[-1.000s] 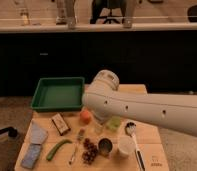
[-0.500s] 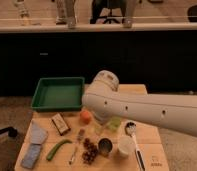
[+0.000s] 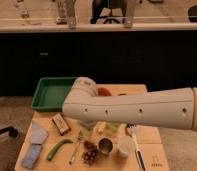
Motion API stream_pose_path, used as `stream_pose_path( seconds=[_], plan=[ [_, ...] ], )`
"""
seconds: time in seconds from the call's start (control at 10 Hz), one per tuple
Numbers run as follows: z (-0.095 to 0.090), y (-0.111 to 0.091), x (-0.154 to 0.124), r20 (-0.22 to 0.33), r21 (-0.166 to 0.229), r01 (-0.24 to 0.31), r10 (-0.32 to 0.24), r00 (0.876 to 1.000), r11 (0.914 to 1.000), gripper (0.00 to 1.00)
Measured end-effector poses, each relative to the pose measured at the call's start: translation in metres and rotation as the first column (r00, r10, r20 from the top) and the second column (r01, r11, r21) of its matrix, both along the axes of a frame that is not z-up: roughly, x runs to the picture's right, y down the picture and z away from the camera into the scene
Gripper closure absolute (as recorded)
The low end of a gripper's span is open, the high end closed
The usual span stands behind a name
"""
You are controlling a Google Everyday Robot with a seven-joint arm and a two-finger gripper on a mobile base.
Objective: Place pepper in red bowl
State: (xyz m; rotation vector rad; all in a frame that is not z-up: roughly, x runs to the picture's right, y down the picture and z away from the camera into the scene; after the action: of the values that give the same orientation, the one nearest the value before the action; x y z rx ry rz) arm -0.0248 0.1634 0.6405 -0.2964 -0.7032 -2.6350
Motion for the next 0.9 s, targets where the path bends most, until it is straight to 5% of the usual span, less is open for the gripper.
stream_pose_path(
  seconds=[0.4,0.9],
  plan=[
    [-0.005,0.016,-0.043,0.12,-0.02,0.134,-0.131,0.984,0.9908,0.2],
    [0.002,0.037,-0.075,0.224,-0.055,0.233,-0.215,0.951,0.9709,0.2]
  ],
)
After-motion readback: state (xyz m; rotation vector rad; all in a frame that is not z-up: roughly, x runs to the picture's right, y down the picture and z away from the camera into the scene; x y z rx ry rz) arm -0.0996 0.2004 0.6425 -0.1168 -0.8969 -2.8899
